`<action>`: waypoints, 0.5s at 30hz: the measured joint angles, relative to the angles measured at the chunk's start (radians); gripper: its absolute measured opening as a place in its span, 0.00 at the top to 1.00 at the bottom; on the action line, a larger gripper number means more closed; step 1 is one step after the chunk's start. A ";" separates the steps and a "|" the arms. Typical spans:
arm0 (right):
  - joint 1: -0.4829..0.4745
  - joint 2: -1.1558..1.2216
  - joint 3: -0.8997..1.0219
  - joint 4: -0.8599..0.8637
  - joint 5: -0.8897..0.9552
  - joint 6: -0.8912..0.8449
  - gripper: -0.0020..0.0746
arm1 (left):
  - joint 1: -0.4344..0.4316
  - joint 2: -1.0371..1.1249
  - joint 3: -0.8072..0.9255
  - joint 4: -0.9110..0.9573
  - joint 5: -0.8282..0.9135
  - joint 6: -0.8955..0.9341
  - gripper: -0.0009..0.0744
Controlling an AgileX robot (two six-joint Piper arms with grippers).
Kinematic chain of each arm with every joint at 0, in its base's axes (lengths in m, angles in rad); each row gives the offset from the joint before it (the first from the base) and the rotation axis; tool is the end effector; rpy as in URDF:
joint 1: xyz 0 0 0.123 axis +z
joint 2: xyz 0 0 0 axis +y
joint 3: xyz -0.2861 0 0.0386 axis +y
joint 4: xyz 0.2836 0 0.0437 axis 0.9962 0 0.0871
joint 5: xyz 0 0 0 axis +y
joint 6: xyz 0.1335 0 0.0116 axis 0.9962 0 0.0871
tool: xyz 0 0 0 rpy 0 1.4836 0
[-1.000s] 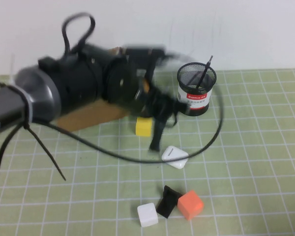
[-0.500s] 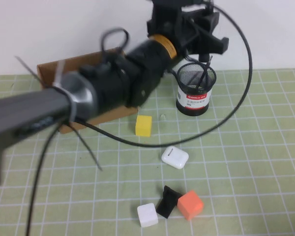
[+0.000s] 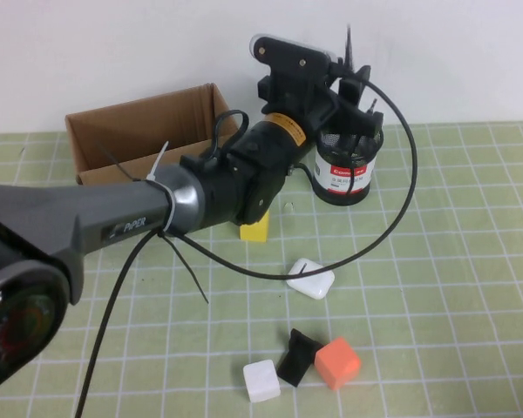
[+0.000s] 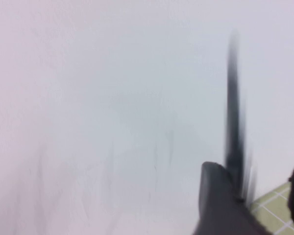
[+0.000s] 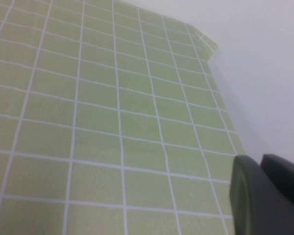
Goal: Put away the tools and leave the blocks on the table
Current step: Place the picked object into the round holder
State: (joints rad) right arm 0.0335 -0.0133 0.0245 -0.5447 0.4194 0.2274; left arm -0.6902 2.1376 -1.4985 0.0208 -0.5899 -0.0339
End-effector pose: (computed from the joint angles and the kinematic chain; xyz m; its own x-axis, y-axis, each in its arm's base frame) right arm 0.1239 -0.0242 0.1610 -0.3198 -0.2791 -0.9055 0.0850 0.9433 -0.3208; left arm 0.4415 -0.3665 0.2146 0.0185 -0.0368 -0.9992 0.6460 0.7632 -0.0162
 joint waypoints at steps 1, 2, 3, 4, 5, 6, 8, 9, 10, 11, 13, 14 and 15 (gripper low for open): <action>0.000 0.000 0.000 0.000 0.000 0.000 0.99 | 0.001 0.000 -0.002 0.000 -0.005 0.010 0.61; 0.000 0.000 0.000 0.000 0.000 0.000 0.99 | 0.002 0.000 -0.002 -0.002 -0.007 0.021 0.59; 0.000 0.000 0.000 0.000 0.000 0.000 0.99 | 0.002 0.000 -0.003 -0.006 -0.011 0.034 0.57; 0.000 0.000 0.000 0.000 0.000 0.000 0.99 | 0.002 0.000 -0.003 -0.006 -0.011 0.034 0.56; 0.000 0.000 0.000 0.000 0.000 0.000 0.99 | 0.003 0.000 -0.004 -0.006 -0.013 0.046 0.56; 0.000 0.000 0.000 0.000 0.000 0.000 0.99 | 0.003 0.000 -0.004 -0.006 -0.015 0.051 0.55; 0.000 0.000 0.000 0.000 0.000 0.000 0.99 | 0.003 -0.007 -0.004 -0.007 -0.006 0.055 0.55; 0.000 0.000 0.000 0.000 0.000 0.000 0.99 | 0.003 -0.017 -0.004 -0.009 0.012 0.055 0.55; 0.000 0.000 0.000 0.000 0.000 0.000 0.99 | 0.003 -0.033 -0.004 -0.011 0.034 0.055 0.56; 0.000 0.000 0.000 0.000 0.000 0.000 0.99 | 0.003 -0.055 -0.004 -0.011 0.065 0.057 0.58; 0.000 0.000 0.000 0.000 0.000 0.000 0.99 | 0.003 -0.109 -0.004 -0.011 0.135 0.059 0.65; 0.000 0.000 0.000 0.000 0.000 0.000 0.99 | 0.005 -0.148 -0.004 -0.011 0.174 0.060 0.71; 0.000 0.000 0.000 0.000 0.000 0.000 0.99 | 0.007 -0.190 -0.004 -0.011 0.216 0.062 0.78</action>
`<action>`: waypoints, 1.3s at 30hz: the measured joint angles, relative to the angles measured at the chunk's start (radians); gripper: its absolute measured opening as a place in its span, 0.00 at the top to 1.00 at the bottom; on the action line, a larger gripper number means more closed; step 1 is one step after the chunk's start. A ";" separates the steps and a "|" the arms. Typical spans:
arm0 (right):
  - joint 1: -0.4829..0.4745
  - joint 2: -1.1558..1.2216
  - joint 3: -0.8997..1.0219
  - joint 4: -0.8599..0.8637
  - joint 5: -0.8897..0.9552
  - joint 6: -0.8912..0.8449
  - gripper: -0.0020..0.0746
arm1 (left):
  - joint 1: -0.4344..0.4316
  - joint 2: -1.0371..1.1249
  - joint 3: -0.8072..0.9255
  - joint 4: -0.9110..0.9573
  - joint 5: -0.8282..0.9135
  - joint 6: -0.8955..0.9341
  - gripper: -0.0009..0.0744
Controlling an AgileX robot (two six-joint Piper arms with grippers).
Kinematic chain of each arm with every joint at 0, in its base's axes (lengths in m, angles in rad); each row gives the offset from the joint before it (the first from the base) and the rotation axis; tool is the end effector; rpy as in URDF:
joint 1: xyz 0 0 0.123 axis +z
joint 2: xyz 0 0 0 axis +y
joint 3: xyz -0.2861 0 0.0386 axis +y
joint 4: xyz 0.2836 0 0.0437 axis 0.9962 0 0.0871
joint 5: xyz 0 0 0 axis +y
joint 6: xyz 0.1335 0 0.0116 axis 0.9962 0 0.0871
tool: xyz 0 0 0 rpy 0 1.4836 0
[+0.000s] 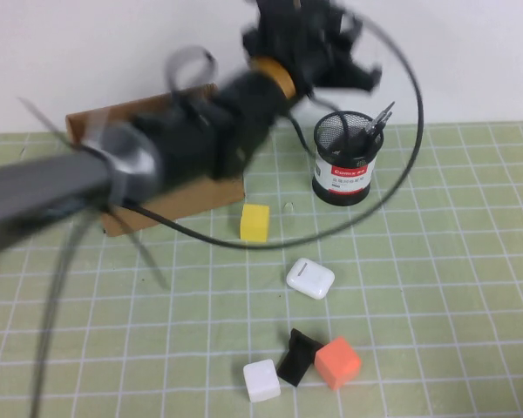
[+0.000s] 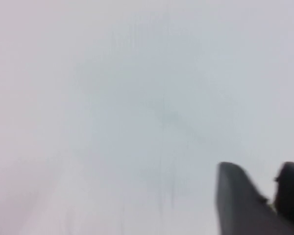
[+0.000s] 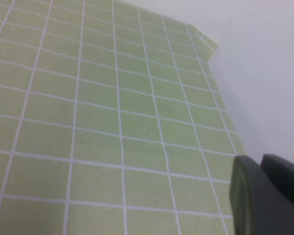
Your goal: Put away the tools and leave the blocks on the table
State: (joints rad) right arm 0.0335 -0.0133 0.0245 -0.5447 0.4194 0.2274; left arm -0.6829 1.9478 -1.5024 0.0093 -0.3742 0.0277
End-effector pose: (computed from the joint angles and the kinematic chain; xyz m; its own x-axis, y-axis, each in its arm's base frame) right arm 0.1239 -0.0242 0.1610 -0.3198 -0.2791 -0.9055 0.0850 0.9433 -0.3208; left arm 0.4263 -0.3474 0.2941 0.0354 0.0180 -0.9992 0.6328 0.7735 0.0364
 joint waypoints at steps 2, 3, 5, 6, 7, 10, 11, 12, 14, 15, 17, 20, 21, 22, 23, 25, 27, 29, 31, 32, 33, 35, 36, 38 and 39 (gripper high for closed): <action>0.000 0.000 0.000 0.000 0.000 0.000 0.99 | 0.005 -0.083 0.000 0.010 0.081 0.016 0.89; 0.000 0.000 0.000 0.000 0.000 0.000 0.99 | 0.009 -0.132 0.000 0.014 0.130 0.032 0.93; 0.000 0.000 0.000 0.000 0.000 0.000 0.99 | 0.019 -0.227 0.000 0.016 0.223 0.066 0.96; 0.000 0.000 0.000 0.000 0.000 0.000 0.99 | 0.025 -0.273 0.000 0.016 0.276 0.089 0.97; 0.000 0.000 0.000 0.000 0.000 0.000 0.99 | 0.029 -0.309 0.000 0.016 0.332 0.106 0.98; 0.000 0.000 0.000 0.000 0.000 0.000 0.99 | 0.033 -0.428 0.010 0.043 0.484 0.161 0.99; 0.000 0.000 0.000 0.000 0.000 0.000 0.99 | 0.033 -0.470 0.023 0.054 0.524 0.174 0.99; 0.000 0.000 0.000 0.000 0.000 0.000 0.99 | 0.033 -0.510 0.042 0.068 0.555 0.182 0.99; 0.000 0.000 0.000 0.000 0.000 0.000 0.99 | 0.033 -0.582 0.087 0.096 0.588 0.189 0.99; 0.000 0.000 0.000 0.000 0.000 0.000 0.99 | 0.033 -0.622 0.117 0.106 0.599 0.191 0.99; 0.000 0.000 0.000 0.000 0.000 0.000 0.99 | 0.033 -0.703 0.179 0.124 0.612 0.192 0.99; 0.000 0.000 0.000 0.000 0.000 0.000 0.99 | 0.033 -0.825 0.295 0.138 0.620 0.194 0.99; 0.000 0.000 0.000 0.000 0.000 0.000 0.99 | 0.033 -0.870 0.334 0.138 0.622 0.194 0.99; 0.000 0.000 0.000 0.000 0.000 0.000 0.99 | 0.033 -0.905 0.365 0.140 0.624 0.194 0.99; 0.000 0.000 0.000 0.000 0.000 0.000 0.99 | 0.033 -0.948 0.402 0.142 0.633 0.194 0.99; 0.000 0.000 0.000 0.000 0.000 0.000 0.99 | 0.033 -1.026 0.464 0.142 0.655 0.194 0.99; 0.000 0.000 0.000 0.000 0.000 0.000 0.99 | 0.033 -1.089 0.522 0.142 0.697 0.190 0.99; 0.000 0.000 0.000 0.000 0.000 0.000 0.99 | 0.033 -1.132 0.564 0.142 0.752 0.176 0.99; 0.000 0.000 0.000 0.000 0.000 0.000 0.99 | 0.033 -1.164 0.598 0.140 0.801 0.150 0.99; 0.000 0.000 0.000 0.000 0.000 0.000 0.99 | 0.033 -1.177 0.612 0.135 0.815 0.131 0.99; 0.000 0.000 0.000 0.000 0.000 0.000 0.99 | 0.033 -1.185 0.623 0.133 0.829 0.115 0.99; 0.000 0.000 0.000 0.000 0.000 0.000 0.99 | 0.033 -1.193 0.634 0.128 0.839 0.101 0.99; 0.000 0.000 0.000 0.000 0.000 0.000 0.99 | 0.033 -1.193 0.634 0.128 0.846 0.094 0.99; 0.000 0.000 0.000 0.000 0.000 0.000 0.99 | 0.033 -1.190 0.634 0.128 0.858 0.092 0.99; 0.000 0.000 0.000 0.000 0.000 0.000 0.99 | 0.033 -1.186 0.634 0.128 0.863 0.092 0.99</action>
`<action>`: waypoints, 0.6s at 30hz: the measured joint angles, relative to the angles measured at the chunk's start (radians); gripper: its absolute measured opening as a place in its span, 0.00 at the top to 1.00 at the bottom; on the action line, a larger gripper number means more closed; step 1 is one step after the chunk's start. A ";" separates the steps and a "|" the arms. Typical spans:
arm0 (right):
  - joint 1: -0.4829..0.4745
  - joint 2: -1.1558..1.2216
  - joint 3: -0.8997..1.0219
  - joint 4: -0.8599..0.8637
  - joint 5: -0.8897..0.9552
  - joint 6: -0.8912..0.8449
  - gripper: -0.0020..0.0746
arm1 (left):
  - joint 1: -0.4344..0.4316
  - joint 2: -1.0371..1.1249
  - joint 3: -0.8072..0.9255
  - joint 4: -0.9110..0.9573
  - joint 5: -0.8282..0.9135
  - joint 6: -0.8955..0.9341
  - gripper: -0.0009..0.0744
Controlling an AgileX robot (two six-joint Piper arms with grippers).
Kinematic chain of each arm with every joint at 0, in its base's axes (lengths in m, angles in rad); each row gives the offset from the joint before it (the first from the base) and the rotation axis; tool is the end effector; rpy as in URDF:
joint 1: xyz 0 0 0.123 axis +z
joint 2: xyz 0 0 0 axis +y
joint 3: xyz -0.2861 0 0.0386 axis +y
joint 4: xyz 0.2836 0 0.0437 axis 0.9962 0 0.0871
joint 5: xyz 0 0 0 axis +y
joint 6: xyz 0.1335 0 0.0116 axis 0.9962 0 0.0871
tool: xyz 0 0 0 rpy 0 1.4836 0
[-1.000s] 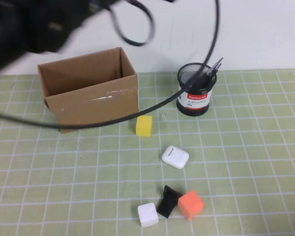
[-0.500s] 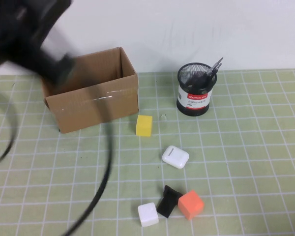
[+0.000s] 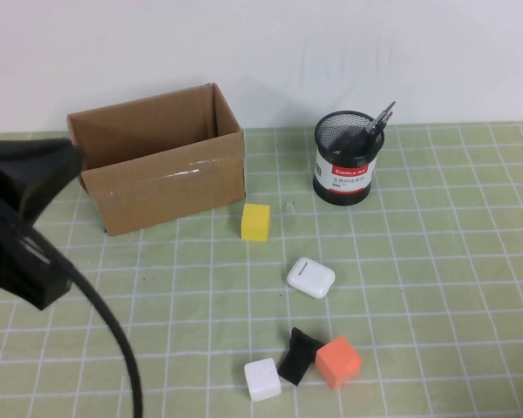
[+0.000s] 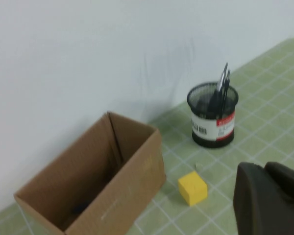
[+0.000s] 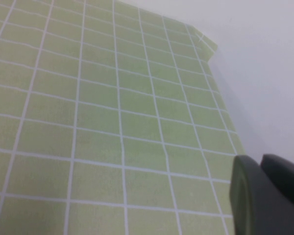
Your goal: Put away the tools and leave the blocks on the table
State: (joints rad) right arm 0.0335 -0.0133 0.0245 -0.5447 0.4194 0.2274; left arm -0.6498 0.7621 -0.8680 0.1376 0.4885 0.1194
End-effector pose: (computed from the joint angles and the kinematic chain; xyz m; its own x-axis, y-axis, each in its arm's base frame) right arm 0.1239 -0.0242 0.1610 -0.3198 -0.2791 -0.9055 0.0850 0.9433 -0.3208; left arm 0.1845 -0.1293 0.3834 -0.0898 0.3674 -0.9257 0.5933 0.7663 0.2466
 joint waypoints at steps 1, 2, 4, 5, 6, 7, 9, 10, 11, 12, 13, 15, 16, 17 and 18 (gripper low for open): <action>0.000 0.000 0.000 0.000 0.000 0.000 0.99 | 0.000 0.005 0.000 0.000 0.008 -0.002 0.99; 0.000 0.000 0.000 0.000 0.000 0.000 0.99 | 0.000 0.010 0.000 0.000 0.012 0.000 0.99; 0.000 0.000 0.000 0.000 0.000 0.000 0.99 | 0.000 0.021 0.000 0.000 0.018 -0.002 0.99; 0.000 0.000 0.000 0.000 0.000 0.000 0.99 | 0.000 0.026 0.000 -0.002 0.020 -0.004 0.99; 0.000 0.000 0.000 0.000 0.000 0.000 0.99 | 0.000 0.031 0.000 -0.001 0.022 -0.004 0.99; 0.000 0.000 0.000 0.000 0.000 0.000 0.99 | 0.000 0.038 0.002 -0.001 0.029 -0.004 0.99; 0.000 0.000 0.000 0.000 0.000 0.000 0.99 | 0.000 0.047 0.002 -0.001 0.037 -0.004 0.99; 0.000 0.000 0.000 0.000 0.000 0.000 0.99 | 0.000 0.051 0.004 -0.001 0.041 -0.004 0.99; 0.000 0.000 0.000 0.000 0.000 0.000 0.99 | 0.000 0.055 0.007 -0.001 0.041 -0.004 0.99; 0.000 0.000 0.000 0.000 0.000 0.000 0.99 | 0.000 0.060 0.006 -0.001 0.038 -0.004 0.99; 0.000 0.000 0.000 0.000 0.000 0.000 0.99 | 0.000 0.064 0.007 -0.001 0.032 -0.004 0.99; 0.000 0.000 0.000 0.000 0.000 0.000 0.99 | 0.000 0.071 0.007 -0.012 -0.002 -0.007 0.99; 0.000 0.000 0.000 0.000 0.000 0.000 0.99 | 0.000 0.072 0.007 -0.027 -0.021 -0.007 0.99; 0.000 0.000 0.000 0.000 0.000 0.000 0.99 | 0.000 0.073 0.007 -0.036 -0.034 -0.008 0.99; 0.000 0.000 0.000 0.000 0.000 0.000 0.99 | 0.000 0.073 0.007 -0.044 -0.049 -0.008 0.99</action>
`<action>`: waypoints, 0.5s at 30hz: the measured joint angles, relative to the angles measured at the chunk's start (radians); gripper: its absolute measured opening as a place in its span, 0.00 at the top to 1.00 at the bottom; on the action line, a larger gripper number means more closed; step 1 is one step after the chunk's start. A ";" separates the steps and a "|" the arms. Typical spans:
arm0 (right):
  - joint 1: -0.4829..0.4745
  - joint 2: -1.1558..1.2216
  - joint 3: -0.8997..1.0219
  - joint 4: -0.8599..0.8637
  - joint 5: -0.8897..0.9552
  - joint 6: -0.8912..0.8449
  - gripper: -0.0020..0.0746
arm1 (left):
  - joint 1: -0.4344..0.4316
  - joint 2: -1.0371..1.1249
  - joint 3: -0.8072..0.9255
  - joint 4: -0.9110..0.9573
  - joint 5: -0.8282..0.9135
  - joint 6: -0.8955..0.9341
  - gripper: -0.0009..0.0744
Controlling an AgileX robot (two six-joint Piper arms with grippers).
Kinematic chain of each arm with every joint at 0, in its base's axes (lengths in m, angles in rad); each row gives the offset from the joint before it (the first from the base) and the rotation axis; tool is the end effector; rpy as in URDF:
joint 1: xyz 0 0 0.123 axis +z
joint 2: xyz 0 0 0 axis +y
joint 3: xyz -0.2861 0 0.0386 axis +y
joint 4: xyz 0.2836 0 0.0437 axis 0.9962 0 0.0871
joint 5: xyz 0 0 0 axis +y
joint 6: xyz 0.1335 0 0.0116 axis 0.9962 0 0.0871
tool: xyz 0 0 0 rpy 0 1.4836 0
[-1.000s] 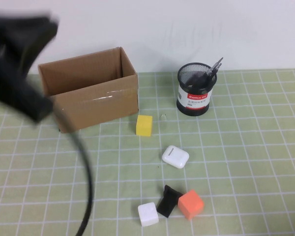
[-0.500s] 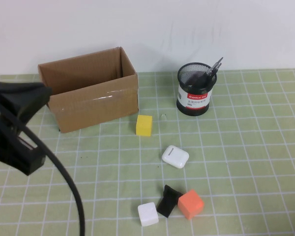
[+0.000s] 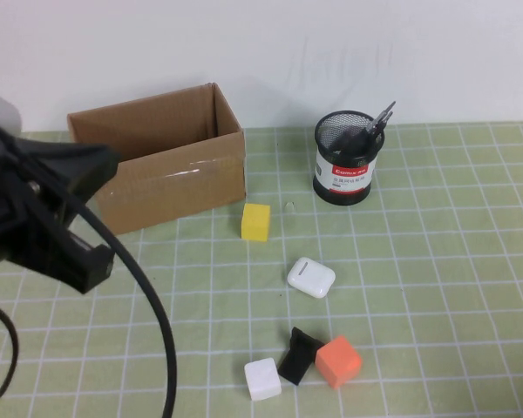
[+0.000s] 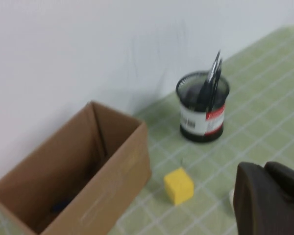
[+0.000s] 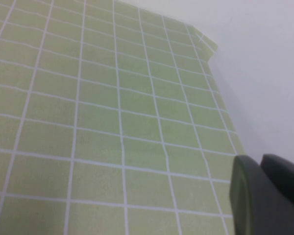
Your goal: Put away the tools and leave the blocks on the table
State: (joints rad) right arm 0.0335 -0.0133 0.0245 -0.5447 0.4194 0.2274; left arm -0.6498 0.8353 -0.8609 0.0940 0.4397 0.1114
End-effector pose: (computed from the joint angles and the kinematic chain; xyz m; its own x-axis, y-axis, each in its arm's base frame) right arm 0.1239 -0.0242 0.1610 -0.3198 -0.2791 -0.9055 0.0850 0.9433 -0.3208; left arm 0.1990 -0.1445 0.3691 -0.1373 0.3494 -0.9269 0.6130 0.7650 0.1975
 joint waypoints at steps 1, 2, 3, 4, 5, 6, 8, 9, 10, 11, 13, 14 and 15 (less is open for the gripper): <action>0.000 0.000 0.000 0.000 0.000 0.000 0.99 | 0.000 0.000 0.000 -0.004 -0.013 0.002 0.99; 0.000 0.000 0.000 0.000 0.000 0.000 0.99 | 0.000 0.000 0.000 -0.009 -0.023 0.002 0.99; 0.000 0.000 0.000 0.000 0.000 0.000 0.99 | 0.000 0.000 0.000 -0.011 -0.036 0.004 0.99; 0.000 0.000 0.000 0.000 0.000 0.000 0.99 | 0.000 -0.002 0.000 -0.014 -0.050 0.004 0.99; 0.000 0.000 0.000 0.000 0.000 0.000 0.99 | 0.000 -0.004 0.000 -0.021 -0.060 0.005 0.99; 0.000 0.000 0.000 0.000 0.000 0.000 0.99 | 0.000 -0.004 0.000 -0.033 -0.073 0.005 0.99; 0.000 0.000 0.000 0.000 0.000 0.000 0.99 | 0.000 -0.007 0.000 -0.054 -0.090 0.008 0.99; 0.000 0.000 0.000 0.000 0.000 0.000 0.99 | 0.002 -0.012 0.004 -0.061 -0.095 0.008 0.99; 0.000 0.000 0.000 0.000 0.000 0.000 0.99 | 0.008 -0.019 0.010 -0.069 -0.096 0.008 0.99; 0.000 0.000 0.000 0.000 0.000 0.000 0.99 | 0.014 -0.028 0.014 -0.074 -0.096 0.008 0.99; 0.000 0.000 0.000 0.000 0.000 0.000 0.99 | 0.046 -0.056 0.028 -0.080 -0.100 0.008 0.99; 0.000 0.000 0.000 -0.002 0.000 0.000 0.99 | 0.064 -0.069 0.039 -0.082 -0.102 0.008 0.99; 0.000 0.000 0.000 -0.002 0.000 0.000 0.99 | 0.089 -0.089 0.052 -0.087 -0.105 0.008 0.99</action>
State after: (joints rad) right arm 0.0335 -0.0133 0.0245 -0.5464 0.4194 0.2274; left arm -0.5611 0.7462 -0.8087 0.0074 0.3352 0.1191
